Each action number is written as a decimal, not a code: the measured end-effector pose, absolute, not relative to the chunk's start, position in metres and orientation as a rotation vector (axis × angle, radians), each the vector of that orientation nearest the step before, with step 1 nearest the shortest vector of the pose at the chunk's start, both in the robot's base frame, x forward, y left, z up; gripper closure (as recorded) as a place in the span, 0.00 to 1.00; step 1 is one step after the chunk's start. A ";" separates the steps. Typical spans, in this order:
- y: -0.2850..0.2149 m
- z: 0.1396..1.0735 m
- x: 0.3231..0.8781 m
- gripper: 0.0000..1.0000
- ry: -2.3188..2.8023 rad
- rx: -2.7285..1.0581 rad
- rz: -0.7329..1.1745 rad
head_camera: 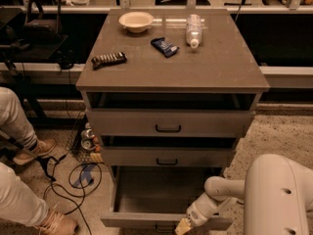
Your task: Close bottom drawer
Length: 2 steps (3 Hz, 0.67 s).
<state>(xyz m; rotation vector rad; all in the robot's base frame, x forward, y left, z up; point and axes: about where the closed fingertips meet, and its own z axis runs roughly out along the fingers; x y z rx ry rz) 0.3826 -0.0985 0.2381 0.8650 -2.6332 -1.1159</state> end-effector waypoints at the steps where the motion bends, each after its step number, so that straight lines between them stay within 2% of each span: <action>1: -0.121 0.211 0.391 1.00 -2.694 0.786 -1.053; 2: -0.139 0.189 0.393 1.00 -2.729 0.704 -0.961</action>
Offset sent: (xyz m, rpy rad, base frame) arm 0.0157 -0.0659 -0.0741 -0.2254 0.0303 -0.1639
